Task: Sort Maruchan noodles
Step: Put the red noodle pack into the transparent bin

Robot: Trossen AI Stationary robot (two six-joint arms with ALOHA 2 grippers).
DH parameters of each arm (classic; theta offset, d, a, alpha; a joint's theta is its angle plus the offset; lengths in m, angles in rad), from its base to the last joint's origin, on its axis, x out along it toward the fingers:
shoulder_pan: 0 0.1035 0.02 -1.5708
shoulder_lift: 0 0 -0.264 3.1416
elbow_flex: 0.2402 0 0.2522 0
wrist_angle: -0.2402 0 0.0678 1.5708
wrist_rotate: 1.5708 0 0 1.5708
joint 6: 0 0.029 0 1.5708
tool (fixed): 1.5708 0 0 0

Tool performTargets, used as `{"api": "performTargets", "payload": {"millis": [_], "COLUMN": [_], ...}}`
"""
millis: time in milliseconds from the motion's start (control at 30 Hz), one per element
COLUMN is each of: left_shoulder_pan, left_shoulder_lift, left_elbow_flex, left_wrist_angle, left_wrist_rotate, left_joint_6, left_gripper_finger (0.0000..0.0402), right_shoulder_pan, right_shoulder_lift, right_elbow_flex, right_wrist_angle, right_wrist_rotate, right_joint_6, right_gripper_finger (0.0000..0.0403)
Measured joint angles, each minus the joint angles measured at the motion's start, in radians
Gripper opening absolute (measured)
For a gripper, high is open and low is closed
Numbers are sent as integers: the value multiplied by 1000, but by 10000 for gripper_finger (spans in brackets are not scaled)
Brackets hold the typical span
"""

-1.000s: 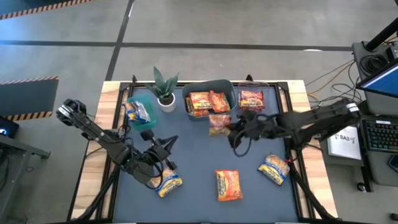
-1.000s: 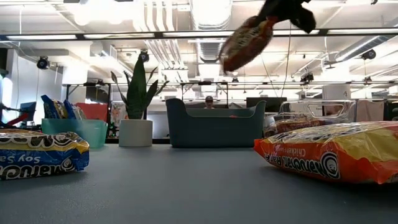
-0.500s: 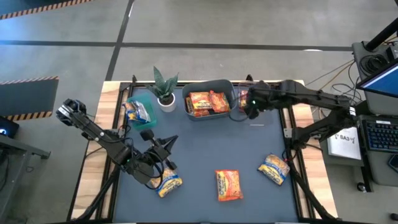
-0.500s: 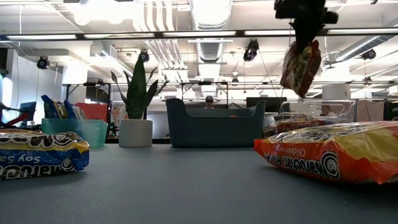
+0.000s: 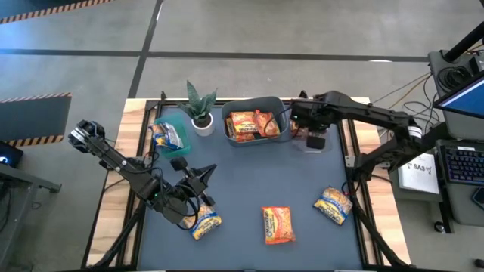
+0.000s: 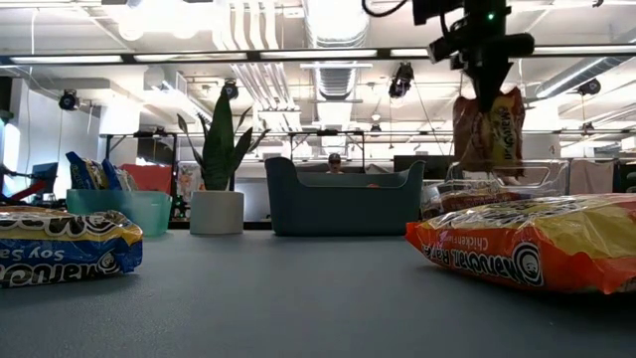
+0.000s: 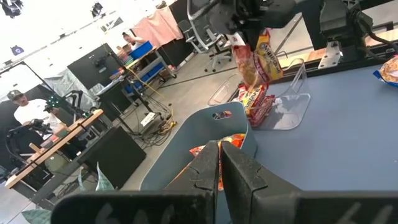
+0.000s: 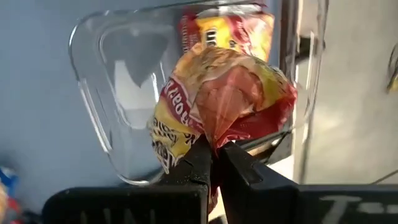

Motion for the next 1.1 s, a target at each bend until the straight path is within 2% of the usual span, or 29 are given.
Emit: {"api": "performTargets", "payload": {"millis": [133,533,833,1100], "left_shoulder_pan": [0,0,0,0], "left_shoulder_lift": [0,0,0,0], "left_elbow_flex": [0,-1,-1,-1], "left_wrist_angle": [-1,-15,-21,-25], "left_wrist_rotate": [0,1,2,2], "left_joint_6": [0,-7,-8,-11], "left_gripper_finger": [0,0,0,0], "right_shoulder_pan": [0,0,0,0], "right_shoulder_lift": [39,140,191,241], "right_elbow_flex": [0,-1,-1,-1], "right_wrist_angle": [1,28,53,60], "right_wrist_rotate": [1,-16,-20,-44], "right_joint_6": [-127,-237,-382,-414], "right_gripper_finger": [8,8,8,8]}}
